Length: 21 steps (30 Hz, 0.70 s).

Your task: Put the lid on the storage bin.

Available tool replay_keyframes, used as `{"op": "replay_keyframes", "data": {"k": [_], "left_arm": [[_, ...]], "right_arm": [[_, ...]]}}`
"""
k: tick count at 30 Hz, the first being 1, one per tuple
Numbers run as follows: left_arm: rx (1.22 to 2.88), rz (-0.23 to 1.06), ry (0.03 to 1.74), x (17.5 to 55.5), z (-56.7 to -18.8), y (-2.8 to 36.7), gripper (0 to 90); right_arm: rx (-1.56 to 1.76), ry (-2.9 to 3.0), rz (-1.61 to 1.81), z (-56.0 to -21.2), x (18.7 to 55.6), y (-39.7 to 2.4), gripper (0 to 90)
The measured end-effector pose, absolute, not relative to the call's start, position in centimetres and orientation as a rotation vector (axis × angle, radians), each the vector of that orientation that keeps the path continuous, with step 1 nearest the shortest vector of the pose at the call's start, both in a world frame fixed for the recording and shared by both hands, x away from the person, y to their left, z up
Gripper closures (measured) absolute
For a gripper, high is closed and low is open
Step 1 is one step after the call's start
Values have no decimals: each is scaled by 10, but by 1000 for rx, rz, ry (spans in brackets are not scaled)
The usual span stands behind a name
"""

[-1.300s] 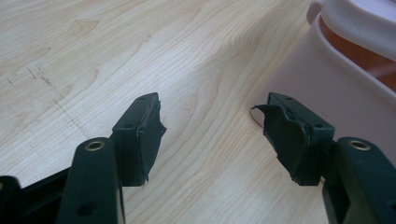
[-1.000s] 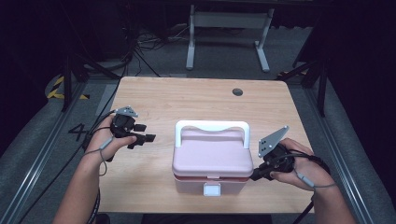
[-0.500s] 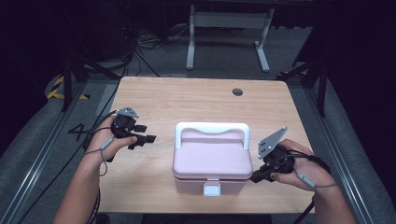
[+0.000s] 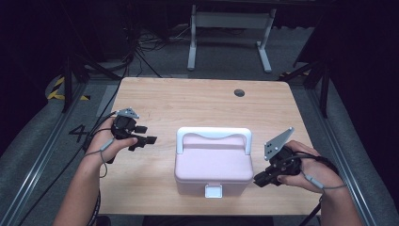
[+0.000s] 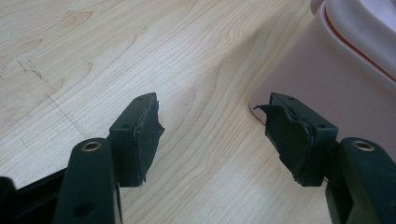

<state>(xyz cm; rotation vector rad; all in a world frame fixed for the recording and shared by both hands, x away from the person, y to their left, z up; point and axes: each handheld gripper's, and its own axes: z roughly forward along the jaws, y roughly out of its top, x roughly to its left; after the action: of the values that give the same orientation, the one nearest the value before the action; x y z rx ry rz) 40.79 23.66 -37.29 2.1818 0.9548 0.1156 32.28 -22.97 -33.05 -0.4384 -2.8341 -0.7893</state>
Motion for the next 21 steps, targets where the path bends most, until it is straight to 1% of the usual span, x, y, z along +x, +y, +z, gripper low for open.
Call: {"op": "replay_keyframes", "data": {"k": [3, 6, 9, 11, 21], "left_arm": [[2171, 123, 964, 406, -372, 240, 359], [2161, 141, 975, 404, -372, 244, 355], [2155, 157, 985, 402, -372, 249, 351], [2145, 155, 1000, 400, -373, 251, 346], [2128, 174, 1050, 391, -375, 265, 344]], "right_arm": [[-443, -2833, -831, -325, 322, -234, 770], [-445, -2842, -932, -318, 324, -240, 692], [-476, -2860, -1023, -314, 329, -244, 640], [-496, -2879, -1071, -312, 333, -247, 619], [-671, -2885, -1253, -311, 356, -261, 570]]}}
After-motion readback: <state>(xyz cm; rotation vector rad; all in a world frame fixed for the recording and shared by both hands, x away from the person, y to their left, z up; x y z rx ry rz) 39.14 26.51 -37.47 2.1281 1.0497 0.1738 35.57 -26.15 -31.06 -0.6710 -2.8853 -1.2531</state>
